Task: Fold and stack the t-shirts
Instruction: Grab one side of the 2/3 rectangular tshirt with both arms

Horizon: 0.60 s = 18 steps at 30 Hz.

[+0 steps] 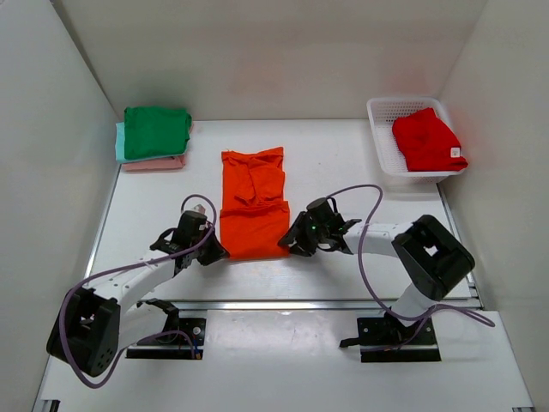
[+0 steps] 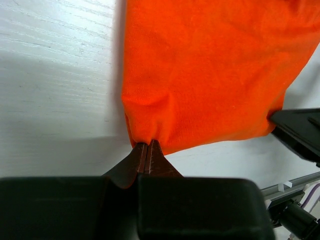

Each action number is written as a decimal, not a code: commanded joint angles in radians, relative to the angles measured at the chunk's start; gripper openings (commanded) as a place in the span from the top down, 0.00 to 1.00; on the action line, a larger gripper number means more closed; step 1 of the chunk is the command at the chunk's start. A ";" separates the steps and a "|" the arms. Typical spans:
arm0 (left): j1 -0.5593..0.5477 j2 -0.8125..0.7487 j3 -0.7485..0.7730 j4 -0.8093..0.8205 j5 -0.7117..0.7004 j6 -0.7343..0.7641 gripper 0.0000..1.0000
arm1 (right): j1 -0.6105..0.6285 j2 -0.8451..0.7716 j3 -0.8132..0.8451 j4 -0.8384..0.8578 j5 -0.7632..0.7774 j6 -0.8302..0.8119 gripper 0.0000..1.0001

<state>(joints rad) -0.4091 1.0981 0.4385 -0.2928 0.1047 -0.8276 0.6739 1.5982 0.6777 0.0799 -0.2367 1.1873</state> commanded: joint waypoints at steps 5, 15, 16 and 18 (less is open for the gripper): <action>0.003 -0.032 0.014 0.003 0.009 0.007 1.00 | 0.027 0.042 0.112 -0.060 0.000 0.005 0.99; -0.023 -0.080 0.180 -0.172 0.007 -0.004 1.00 | -0.057 -0.191 0.091 -0.304 -0.078 -0.078 0.83; -0.016 -0.084 0.175 -0.161 0.012 -0.010 1.00 | -0.059 -0.204 0.068 -0.292 -0.081 -0.071 0.76; -0.022 -0.084 0.140 -0.154 0.033 -0.022 1.00 | -0.042 -0.213 0.043 -0.293 -0.081 -0.074 0.68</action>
<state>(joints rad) -0.4244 1.0237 0.6022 -0.4206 0.1123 -0.8333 0.6205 1.4033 0.7696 -0.1734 -0.2852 1.1236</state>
